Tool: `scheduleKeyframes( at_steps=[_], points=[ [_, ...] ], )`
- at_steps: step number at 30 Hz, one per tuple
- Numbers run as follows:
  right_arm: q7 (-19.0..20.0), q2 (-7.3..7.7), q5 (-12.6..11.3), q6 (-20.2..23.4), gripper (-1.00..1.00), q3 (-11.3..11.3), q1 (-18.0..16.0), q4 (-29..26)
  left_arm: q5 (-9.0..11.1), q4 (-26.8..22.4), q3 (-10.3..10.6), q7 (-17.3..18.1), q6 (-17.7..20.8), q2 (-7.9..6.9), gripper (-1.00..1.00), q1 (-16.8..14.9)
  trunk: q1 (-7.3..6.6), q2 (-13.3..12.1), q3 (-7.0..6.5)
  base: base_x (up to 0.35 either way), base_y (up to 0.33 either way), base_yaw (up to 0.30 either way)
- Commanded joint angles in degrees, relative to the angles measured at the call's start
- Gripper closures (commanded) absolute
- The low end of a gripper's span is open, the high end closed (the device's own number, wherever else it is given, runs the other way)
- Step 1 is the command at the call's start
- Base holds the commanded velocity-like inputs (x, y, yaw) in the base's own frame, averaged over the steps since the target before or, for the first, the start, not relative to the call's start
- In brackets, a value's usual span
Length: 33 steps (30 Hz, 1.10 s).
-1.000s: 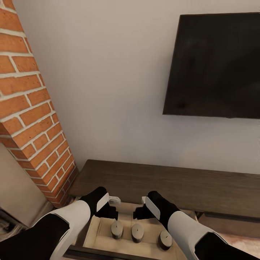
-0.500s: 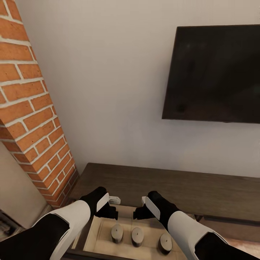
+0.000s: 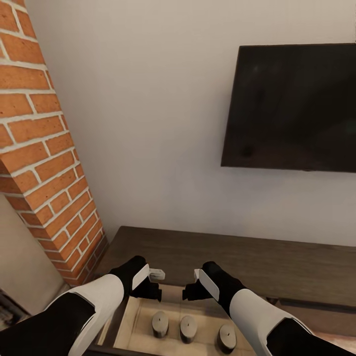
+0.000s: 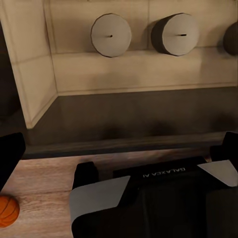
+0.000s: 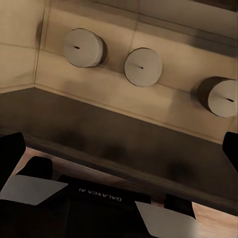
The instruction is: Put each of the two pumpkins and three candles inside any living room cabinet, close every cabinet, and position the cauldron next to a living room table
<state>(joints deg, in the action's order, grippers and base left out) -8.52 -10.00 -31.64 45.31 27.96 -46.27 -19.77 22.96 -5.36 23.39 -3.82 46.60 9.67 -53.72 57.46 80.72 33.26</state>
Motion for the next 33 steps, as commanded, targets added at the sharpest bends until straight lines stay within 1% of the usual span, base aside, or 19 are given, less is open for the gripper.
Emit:
scheduleKeyframes(
  at_steps=[1, 7, 9, 15, 23, 33],
  points=[
    [-0.5, 0.0, -0.6, 0.1, -1.0, 0.3, 0.0, 0.0, 0.6, -0.1, 0.3, -0.4, 0.2, -0.01, -1.0, 0.0, 0.0, 0.0, -0.04, 0.0, 0.0, 0.0],
    [-0.5, 0.0, -0.6, 0.1, -1.0, 0.3, 0.0, -0.1, 0.7, -0.1, 0.3, -0.4, 0.2, -0.01, -1.0, 0.0, 0.0, 0.0, -0.61, -0.001, 0.0, 0.0],
    [-0.5, 0.0, -0.6, 0.1, -1.0, 0.3, 0.0, -0.1, 0.7, -0.1, 0.3, -0.4, 0.2, -0.01, -1.0, 0.0, 0.0, 0.0, -0.81, -0.191, 0.0, 0.0],
    [-0.5, 0.0, -0.6, 0.1, -1.0, 0.2, 0.0, -0.1, 0.7, -0.1, 0.3, -0.4, 0.2, -0.01, -1.0, 0.0, 0.0, 0.0, -1.36, -0.279, 0.0, 0.0],
    [-0.5, 0.0, -0.6, 0.1, -1.0, 0.2, 0.0, -0.1, 0.7, -0.1, 0.3, -0.4, 0.2, -0.01, -1.0, 0.0, 0.0, 0.0, -1.56, -0.311, 0.0, -0.004],
    [-0.5, 0.0, -0.5, 0.1, -1.0, 0.1, 0.0, -0.2, 0.7, -0.1, 0.3, -0.4, 0.2, 0.07, -1.0, 0.0, 0.0, 0.0, -2.19, -0.314, 0.0, -0.181]
  ],
)
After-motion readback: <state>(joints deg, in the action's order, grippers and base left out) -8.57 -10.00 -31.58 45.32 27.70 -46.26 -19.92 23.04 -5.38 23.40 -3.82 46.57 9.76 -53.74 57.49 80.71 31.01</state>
